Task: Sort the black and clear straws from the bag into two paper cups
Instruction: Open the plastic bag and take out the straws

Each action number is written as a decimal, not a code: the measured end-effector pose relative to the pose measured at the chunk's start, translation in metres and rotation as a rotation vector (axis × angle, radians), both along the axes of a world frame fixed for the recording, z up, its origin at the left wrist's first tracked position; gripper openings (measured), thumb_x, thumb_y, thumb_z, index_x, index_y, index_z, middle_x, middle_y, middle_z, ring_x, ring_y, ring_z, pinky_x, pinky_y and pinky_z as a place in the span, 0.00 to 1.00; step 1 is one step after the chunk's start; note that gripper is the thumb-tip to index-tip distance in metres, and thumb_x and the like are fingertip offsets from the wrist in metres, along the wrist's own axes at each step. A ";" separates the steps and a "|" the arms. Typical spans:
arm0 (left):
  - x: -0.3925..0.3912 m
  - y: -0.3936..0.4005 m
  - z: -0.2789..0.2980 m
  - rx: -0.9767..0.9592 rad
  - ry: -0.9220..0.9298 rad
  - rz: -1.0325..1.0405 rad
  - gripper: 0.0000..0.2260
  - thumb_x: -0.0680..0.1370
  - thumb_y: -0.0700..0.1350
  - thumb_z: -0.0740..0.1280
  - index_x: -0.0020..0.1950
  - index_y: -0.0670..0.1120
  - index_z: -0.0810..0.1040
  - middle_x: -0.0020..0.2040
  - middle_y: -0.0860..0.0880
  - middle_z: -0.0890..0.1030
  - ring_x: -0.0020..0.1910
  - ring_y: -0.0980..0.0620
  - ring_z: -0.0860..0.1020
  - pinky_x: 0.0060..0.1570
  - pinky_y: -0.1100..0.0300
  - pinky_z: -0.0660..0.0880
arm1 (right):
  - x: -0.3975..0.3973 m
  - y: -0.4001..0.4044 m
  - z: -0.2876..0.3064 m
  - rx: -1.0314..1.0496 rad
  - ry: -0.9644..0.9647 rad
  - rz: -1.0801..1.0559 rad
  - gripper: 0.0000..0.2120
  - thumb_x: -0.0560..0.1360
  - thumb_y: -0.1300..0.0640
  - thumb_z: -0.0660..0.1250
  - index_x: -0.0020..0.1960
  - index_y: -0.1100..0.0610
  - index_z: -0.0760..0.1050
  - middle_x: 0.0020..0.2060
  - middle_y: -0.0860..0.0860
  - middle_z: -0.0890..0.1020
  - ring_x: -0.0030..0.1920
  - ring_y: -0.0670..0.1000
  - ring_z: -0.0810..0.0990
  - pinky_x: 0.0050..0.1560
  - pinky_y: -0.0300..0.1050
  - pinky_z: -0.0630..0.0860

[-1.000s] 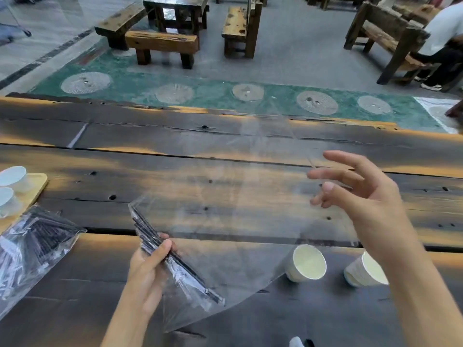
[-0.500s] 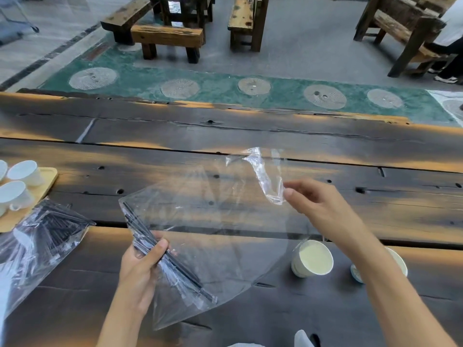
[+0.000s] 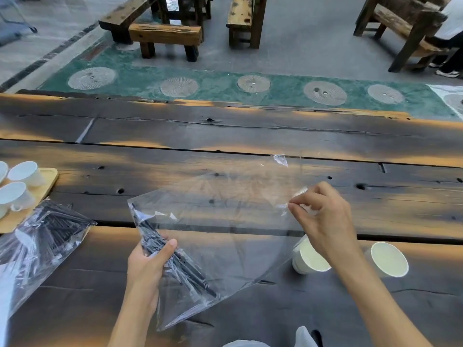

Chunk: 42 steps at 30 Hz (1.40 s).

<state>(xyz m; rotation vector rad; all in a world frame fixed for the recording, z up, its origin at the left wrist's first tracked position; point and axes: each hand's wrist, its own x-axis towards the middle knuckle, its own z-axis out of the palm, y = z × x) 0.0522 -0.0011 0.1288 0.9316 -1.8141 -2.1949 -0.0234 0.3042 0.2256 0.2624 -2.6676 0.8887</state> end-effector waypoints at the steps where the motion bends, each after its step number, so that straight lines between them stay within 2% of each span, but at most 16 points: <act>1: 0.000 0.000 0.000 -0.008 -0.008 -0.007 0.08 0.73 0.38 0.75 0.50 0.45 0.81 0.46 0.43 0.85 0.47 0.41 0.84 0.50 0.48 0.79 | 0.001 0.003 0.000 -0.040 -0.074 0.019 0.05 0.70 0.62 0.76 0.39 0.54 0.83 0.37 0.48 0.76 0.37 0.48 0.75 0.39 0.38 0.69; 3: 0.000 -0.002 -0.003 -0.023 -0.035 -0.022 0.10 0.73 0.39 0.76 0.52 0.45 0.81 0.47 0.42 0.86 0.48 0.41 0.84 0.52 0.45 0.80 | 0.002 0.006 0.004 -0.240 -0.316 0.056 0.07 0.73 0.64 0.73 0.38 0.55 0.80 0.37 0.50 0.82 0.37 0.50 0.81 0.41 0.41 0.74; 5: 0.000 -0.004 -0.004 -0.012 -0.055 -0.032 0.11 0.73 0.40 0.76 0.53 0.44 0.81 0.48 0.41 0.86 0.49 0.39 0.84 0.54 0.43 0.80 | 0.005 0.010 0.012 -0.645 -0.607 0.144 0.07 0.77 0.66 0.67 0.40 0.61 0.75 0.46 0.55 0.86 0.46 0.57 0.86 0.48 0.49 0.79; 7: -0.001 -0.004 -0.002 0.011 -0.051 -0.052 0.09 0.73 0.39 0.75 0.52 0.43 0.81 0.46 0.42 0.85 0.48 0.39 0.83 0.53 0.45 0.79 | 0.007 0.018 0.016 -1.046 -0.847 0.279 0.07 0.80 0.65 0.62 0.43 0.62 0.69 0.58 0.64 0.83 0.54 0.67 0.84 0.52 0.57 0.80; 9: -0.001 -0.003 0.001 0.031 -0.030 -0.084 0.08 0.74 0.37 0.74 0.51 0.43 0.80 0.43 0.43 0.85 0.46 0.40 0.83 0.50 0.48 0.78 | 0.007 0.029 0.013 -1.178 -1.068 0.507 0.07 0.81 0.57 0.62 0.50 0.61 0.69 0.66 0.68 0.76 0.60 0.72 0.79 0.50 0.59 0.81; 12: -0.002 -0.004 0.003 0.033 -0.014 -0.150 0.11 0.71 0.40 0.77 0.51 0.45 0.80 0.41 0.45 0.85 0.45 0.40 0.83 0.50 0.47 0.78 | 0.006 0.037 0.000 -1.176 -1.309 0.737 0.31 0.78 0.43 0.63 0.71 0.64 0.67 0.73 0.68 0.67 0.69 0.75 0.68 0.60 0.66 0.77; 14: -0.003 -0.005 0.004 0.020 -0.013 -0.178 0.16 0.66 0.46 0.79 0.51 0.47 0.81 0.42 0.45 0.85 0.46 0.40 0.83 0.52 0.44 0.77 | 0.006 0.035 -0.007 -1.115 -1.325 0.705 0.37 0.75 0.40 0.66 0.76 0.60 0.65 0.75 0.63 0.67 0.72 0.70 0.67 0.66 0.71 0.69; 17: -0.002 -0.006 0.006 -0.009 -0.013 -0.203 0.17 0.65 0.49 0.78 0.51 0.48 0.83 0.46 0.45 0.86 0.50 0.41 0.83 0.55 0.43 0.77 | 0.007 0.028 -0.013 -1.092 -1.304 0.679 0.39 0.72 0.39 0.70 0.76 0.57 0.66 0.75 0.59 0.68 0.73 0.66 0.68 0.68 0.73 0.64; 21: 0.000 -0.008 0.011 0.064 0.035 -0.226 0.24 0.61 0.51 0.82 0.52 0.44 0.81 0.45 0.43 0.85 0.46 0.40 0.83 0.53 0.43 0.79 | 0.015 0.018 -0.013 -1.507 -1.396 0.813 0.40 0.76 0.35 0.59 0.78 0.61 0.60 0.79 0.67 0.53 0.77 0.73 0.49 0.66 0.83 0.43; 23: 0.002 -0.008 0.014 0.128 0.061 -0.251 0.25 0.61 0.50 0.83 0.53 0.44 0.80 0.42 0.42 0.82 0.39 0.42 0.82 0.46 0.47 0.81 | 0.021 0.014 -0.016 -1.530 -1.452 0.849 0.37 0.79 0.36 0.56 0.79 0.60 0.58 0.79 0.66 0.51 0.77 0.73 0.44 0.66 0.83 0.39; 26: 0.002 -0.004 0.019 0.198 0.065 -0.307 0.18 0.67 0.42 0.79 0.53 0.43 0.78 0.40 0.41 0.79 0.35 0.44 0.81 0.40 0.52 0.81 | 0.026 0.011 -0.020 -1.344 -1.491 0.876 0.27 0.83 0.53 0.58 0.80 0.58 0.56 0.79 0.63 0.55 0.77 0.70 0.52 0.68 0.82 0.43; 29: 0.001 0.000 0.022 0.214 0.072 -0.384 0.22 0.63 0.45 0.82 0.52 0.44 0.79 0.39 0.40 0.80 0.36 0.43 0.81 0.39 0.53 0.81 | 0.028 0.009 -0.023 -1.027 -1.442 0.834 0.26 0.82 0.67 0.55 0.79 0.52 0.61 0.78 0.55 0.63 0.76 0.64 0.64 0.70 0.77 0.55; 33: 0.000 0.006 0.023 0.198 0.074 -0.434 0.25 0.61 0.49 0.84 0.52 0.43 0.78 0.38 0.40 0.80 0.36 0.43 0.80 0.42 0.52 0.79 | 0.033 -0.004 -0.032 -1.247 -1.520 0.792 0.33 0.79 0.68 0.63 0.78 0.45 0.62 0.79 0.52 0.61 0.75 0.65 0.66 0.69 0.74 0.61; 37: -0.002 0.013 0.025 0.227 0.050 -0.441 0.23 0.63 0.49 0.83 0.51 0.43 0.79 0.40 0.40 0.81 0.38 0.43 0.80 0.45 0.49 0.79 | 0.038 -0.013 -0.040 -1.342 -1.499 0.836 0.31 0.80 0.68 0.59 0.79 0.48 0.58 0.80 0.55 0.57 0.72 0.68 0.66 0.63 0.70 0.71; 40: -0.005 0.021 0.029 0.190 0.037 -0.517 0.22 0.66 0.50 0.80 0.50 0.37 0.79 0.43 0.38 0.81 0.43 0.41 0.80 0.51 0.43 0.78 | 0.034 -0.021 -0.051 -1.398 -1.580 1.013 0.41 0.74 0.63 0.70 0.81 0.53 0.53 0.79 0.60 0.56 0.66 0.68 0.73 0.60 0.67 0.75; 42: -0.008 0.027 0.032 0.166 0.022 -0.539 0.25 0.66 0.52 0.81 0.52 0.38 0.79 0.44 0.40 0.83 0.45 0.42 0.81 0.53 0.44 0.76 | 0.027 -0.035 -0.058 -1.397 -1.614 1.003 0.45 0.69 0.65 0.71 0.80 0.53 0.53 0.74 0.62 0.64 0.62 0.69 0.77 0.55 0.65 0.79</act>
